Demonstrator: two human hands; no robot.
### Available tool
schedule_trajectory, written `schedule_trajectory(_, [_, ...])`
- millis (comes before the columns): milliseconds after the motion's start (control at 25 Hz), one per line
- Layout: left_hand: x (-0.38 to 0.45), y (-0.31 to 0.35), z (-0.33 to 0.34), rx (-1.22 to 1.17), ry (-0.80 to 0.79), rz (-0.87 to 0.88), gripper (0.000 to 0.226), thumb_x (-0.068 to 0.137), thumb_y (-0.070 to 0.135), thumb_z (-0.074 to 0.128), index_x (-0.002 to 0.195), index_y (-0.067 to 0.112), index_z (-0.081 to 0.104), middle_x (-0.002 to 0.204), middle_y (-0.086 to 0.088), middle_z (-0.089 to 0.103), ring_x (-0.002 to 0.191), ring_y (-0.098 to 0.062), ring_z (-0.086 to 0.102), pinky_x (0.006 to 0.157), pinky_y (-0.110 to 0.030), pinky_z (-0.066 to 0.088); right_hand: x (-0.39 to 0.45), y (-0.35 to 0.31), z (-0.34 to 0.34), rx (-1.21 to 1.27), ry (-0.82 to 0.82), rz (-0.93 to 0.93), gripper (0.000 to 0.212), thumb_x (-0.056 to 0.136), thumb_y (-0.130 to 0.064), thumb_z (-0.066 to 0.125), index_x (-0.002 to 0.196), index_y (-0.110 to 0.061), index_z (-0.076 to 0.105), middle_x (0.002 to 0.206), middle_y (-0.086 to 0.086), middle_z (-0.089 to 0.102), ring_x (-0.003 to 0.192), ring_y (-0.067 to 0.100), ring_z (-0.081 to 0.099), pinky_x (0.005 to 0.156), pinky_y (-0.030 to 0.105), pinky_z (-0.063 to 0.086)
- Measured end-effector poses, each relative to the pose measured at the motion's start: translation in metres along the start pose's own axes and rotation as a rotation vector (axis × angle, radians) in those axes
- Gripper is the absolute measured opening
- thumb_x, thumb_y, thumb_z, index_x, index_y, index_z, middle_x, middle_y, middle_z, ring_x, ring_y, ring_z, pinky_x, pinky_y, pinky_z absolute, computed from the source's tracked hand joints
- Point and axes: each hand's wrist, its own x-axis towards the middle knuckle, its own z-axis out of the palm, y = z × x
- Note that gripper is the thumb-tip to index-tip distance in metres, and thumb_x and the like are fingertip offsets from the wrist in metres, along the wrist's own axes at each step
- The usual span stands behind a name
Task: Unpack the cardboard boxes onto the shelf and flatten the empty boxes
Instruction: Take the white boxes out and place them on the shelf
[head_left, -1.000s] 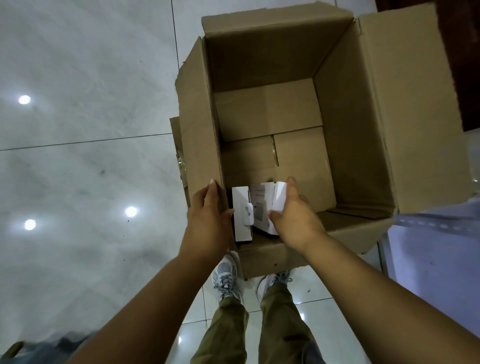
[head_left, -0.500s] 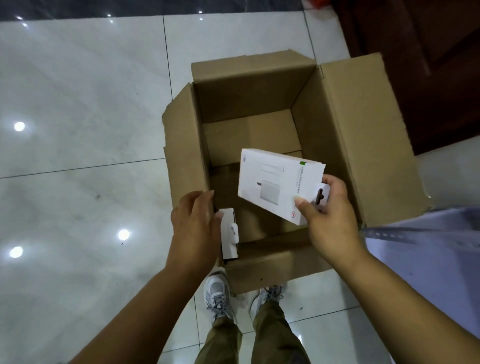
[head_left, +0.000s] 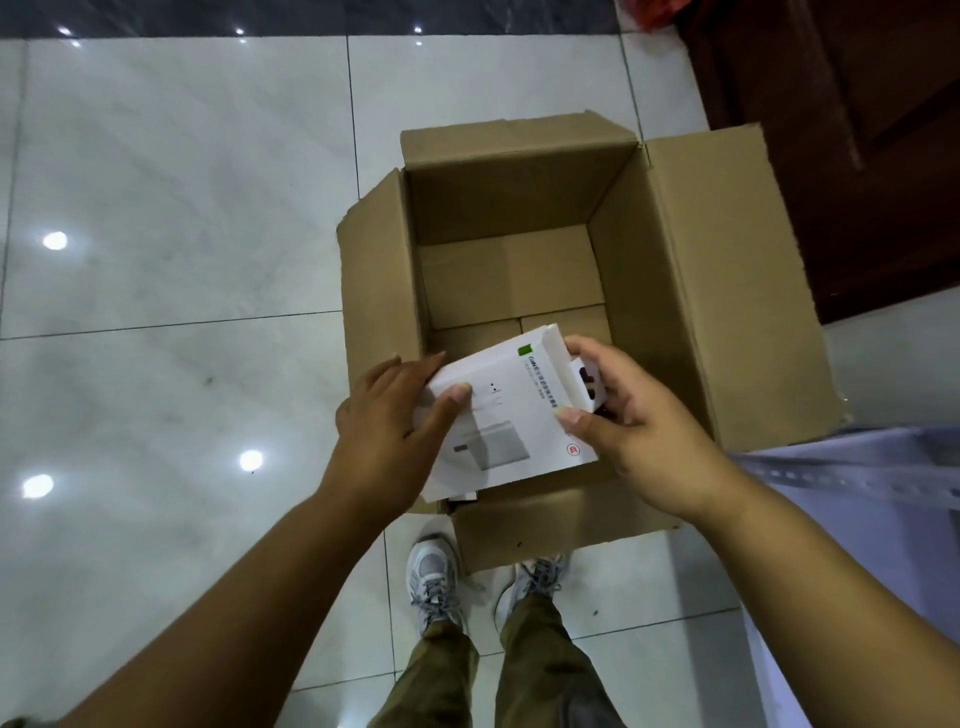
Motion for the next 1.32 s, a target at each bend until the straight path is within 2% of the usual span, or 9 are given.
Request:
schedule_trajectory(160, [-0.011, -0.015, 0.000, -0.089, 0.011, -0.066, 0.054, 0.085, 0.069, 0.035, 0.115, 0.029, 0.055, 0.110, 0.009, 0.057, 0.095, -0.014, 0.055, 0.087, -0.038, 0.050, 0.011, 0.004, 0.017, 0.031, 0.055, 0.021, 0.066, 0.090, -0.011, 0.061, 0.134, -0.051, 0.032, 0.126, -0.013, 0.055, 0.111, 0.008, 0.060, 0.081, 0.028, 0.057])
schedule_trajectory(240, [-0.014, -0.022, 0.000, -0.129, 0.038, -0.129, 0.056, 0.079, 0.067, 0.035, 0.113, 0.026, 0.056, 0.107, 0.007, 0.059, 0.090, -0.014, 0.058, 0.075, -0.028, 0.049, 0.017, 0.010, 0.024, -0.015, 0.137, 0.033, 0.076, 0.089, -0.017, 0.064, 0.144, -0.047, 0.021, 0.125, -0.016, 0.051, 0.108, 0.002, 0.055, 0.082, 0.023, 0.053])
schedule_trajectory(320, [-0.016, -0.030, -0.004, -0.165, 0.099, -0.204, 0.058, 0.077, 0.067, 0.035, 0.113, 0.026, 0.055, 0.105, 0.005, 0.060, 0.088, -0.013, 0.059, 0.071, -0.026, 0.047, 0.025, 0.017, 0.031, -0.068, 0.227, 0.081, 0.077, 0.091, -0.024, 0.063, 0.151, -0.037, 0.016, 0.127, -0.015, 0.050, 0.100, -0.003, 0.051, 0.081, 0.018, 0.043])
schedule_trajectory(400, [-0.016, -0.039, -0.010, -0.196, 0.166, -0.269, 0.051, 0.084, 0.063, 0.038, 0.113, 0.023, 0.055, 0.104, 0.004, 0.059, 0.086, -0.012, 0.058, 0.069, -0.026, 0.045, 0.032, 0.027, 0.041, -0.151, 0.263, 0.167, 0.072, 0.093, -0.031, 0.060, 0.152, -0.032, 0.018, 0.133, -0.011, 0.049, 0.103, 0.000, 0.050, 0.083, 0.022, 0.039])
schedule_trajectory(520, [-0.018, -0.050, -0.019, -0.234, 0.230, -0.330, 0.034, 0.094, 0.048, 0.044, 0.113, 0.021, 0.052, 0.102, 0.004, 0.055, 0.079, -0.007, 0.054, 0.062, -0.021, 0.042, 0.041, 0.047, 0.060, -0.374, 0.158, 0.238, 0.065, 0.096, -0.037, 0.054, 0.151, -0.035, 0.020, 0.145, -0.003, 0.042, 0.123, 0.017, 0.048, 0.093, 0.030, 0.043])
schedule_trajectory(720, [-0.017, -0.063, -0.024, -0.254, 0.294, -0.387, 0.025, 0.095, 0.044, 0.046, 0.105, 0.021, 0.046, 0.100, 0.003, 0.051, 0.079, -0.009, 0.051, 0.057, -0.018, 0.040, 0.053, 0.073, 0.093, -0.751, -0.165, 0.190, 0.059, 0.102, -0.038, 0.039, 0.152, -0.039, 0.009, 0.151, 0.005, 0.027, 0.132, 0.026, 0.035, 0.103, 0.035, 0.038])
schedule_trajectory(840, [-0.016, -0.066, -0.023, -0.259, 0.308, -0.407, 0.025, 0.095, 0.044, 0.047, 0.103, 0.020, 0.045, 0.101, 0.001, 0.050, 0.085, -0.014, 0.052, 0.057, -0.018, 0.039, 0.057, 0.081, 0.099, -0.835, -0.184, 0.254, 0.060, 0.102, -0.040, 0.036, 0.153, -0.038, 0.003, 0.156, 0.005, 0.018, 0.138, 0.030, 0.026, 0.107, 0.038, 0.032])
schedule_trajectory(1080, [-0.014, -0.069, -0.020, -0.262, 0.303, -0.431, 0.026, 0.094, 0.044, 0.047, 0.103, 0.020, 0.043, 0.103, -0.002, 0.050, 0.090, -0.016, 0.051, 0.055, -0.017, 0.038, 0.058, 0.094, 0.081, -0.722, 0.002, 0.374, 0.078, 0.097, -0.044, 0.047, 0.150, -0.043, -0.010, 0.143, 0.011, 0.034, 0.128, 0.030, 0.040, 0.100, 0.043, 0.043])
schedule_trajectory(1320, [-0.013, -0.069, -0.016, -0.263, 0.302, -0.444, 0.025, 0.095, 0.043, 0.047, 0.103, 0.019, 0.043, 0.105, -0.004, 0.051, 0.089, -0.016, 0.051, 0.055, -0.017, 0.039, 0.063, 0.102, 0.074, -0.640, 0.093, 0.381, 0.088, 0.095, -0.026, 0.057, 0.149, -0.046, -0.010, 0.133, 0.012, 0.044, 0.116, 0.028, 0.050, 0.091, 0.039, 0.046])
